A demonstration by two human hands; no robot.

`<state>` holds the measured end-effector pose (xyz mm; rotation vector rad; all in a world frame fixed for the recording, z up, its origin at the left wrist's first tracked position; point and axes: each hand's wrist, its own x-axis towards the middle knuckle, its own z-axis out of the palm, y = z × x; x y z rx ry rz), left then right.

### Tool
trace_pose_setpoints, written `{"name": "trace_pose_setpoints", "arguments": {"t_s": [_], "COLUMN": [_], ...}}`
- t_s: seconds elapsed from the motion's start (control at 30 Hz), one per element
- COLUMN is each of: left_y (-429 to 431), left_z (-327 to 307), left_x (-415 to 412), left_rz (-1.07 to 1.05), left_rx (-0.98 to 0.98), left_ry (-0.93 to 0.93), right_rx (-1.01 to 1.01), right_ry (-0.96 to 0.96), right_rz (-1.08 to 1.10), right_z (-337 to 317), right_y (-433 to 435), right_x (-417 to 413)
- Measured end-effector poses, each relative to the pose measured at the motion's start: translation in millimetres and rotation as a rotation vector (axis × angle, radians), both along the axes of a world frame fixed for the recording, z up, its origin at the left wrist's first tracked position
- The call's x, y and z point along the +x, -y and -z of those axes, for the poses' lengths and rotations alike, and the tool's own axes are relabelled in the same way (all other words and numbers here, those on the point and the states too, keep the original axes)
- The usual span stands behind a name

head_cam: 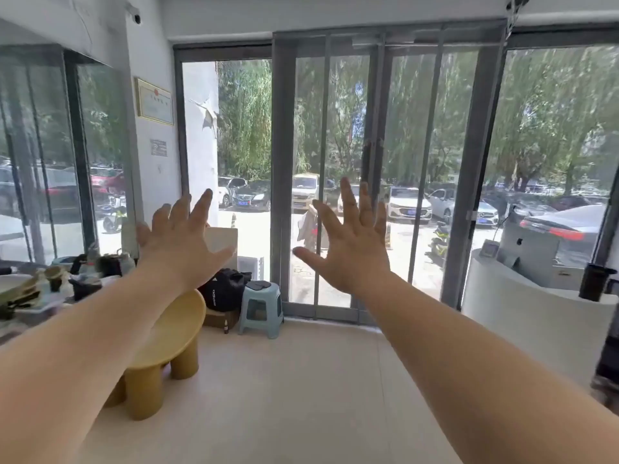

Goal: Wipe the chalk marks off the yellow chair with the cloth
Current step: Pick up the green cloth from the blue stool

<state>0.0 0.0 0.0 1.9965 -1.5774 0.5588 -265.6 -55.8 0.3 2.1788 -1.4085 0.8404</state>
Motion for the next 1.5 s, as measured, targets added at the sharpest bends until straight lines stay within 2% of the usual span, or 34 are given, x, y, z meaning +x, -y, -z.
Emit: {"name": "trace_pose_setpoints", "arguments": {"t_s": [0.07,0.17,0.23,0.37,0.47,0.63,1.0,1.23,1.33,1.5], "left_y": [24.3,75.2,114.2,199.5,266.0,371.7,619.0,767.0,828.6,944.7], "left_z": [4.3,12.4,17.8,32.2,44.7,62.4,126.9,159.8,174.8,206.2], "left_x": [9.3,32.6,53.7,105.2,141.2,180.9,206.7,214.7,225.5,262.9], "left_rz": [-0.008,0.014,0.018,0.053,0.086,0.099,0.022,-0.055,-0.062,-0.062], "left_rx": [-0.02,-0.077,-0.083,-0.066,0.009,0.087,0.249,0.349,0.38,0.434], "left_ry": [-0.012,-0.092,-0.096,-0.023,0.03,0.074,0.103,0.061,0.024,-0.011], "right_rx": [0.035,0.135,0.176,0.227,0.283,0.301,0.397,0.52,0.589,0.664], "right_ry": [-0.015,0.118,0.14,0.074,0.068,-0.048,-0.079,-0.045,-0.008,-0.058], "right_rz": [-0.015,-0.033,-0.027,0.018,0.053,0.082,0.017,-0.031,-0.038,-0.041], "right_z": [5.2,10.8,17.2,37.5,47.4,64.4,143.6,162.9,174.9,208.5], "right_y": [23.3,70.8,107.8,190.9,249.6,346.5,616.0,791.3,858.4,969.9], "right_x": [16.6,45.0,66.5,114.1,148.9,189.2,201.2,193.3,205.3,246.8]}}
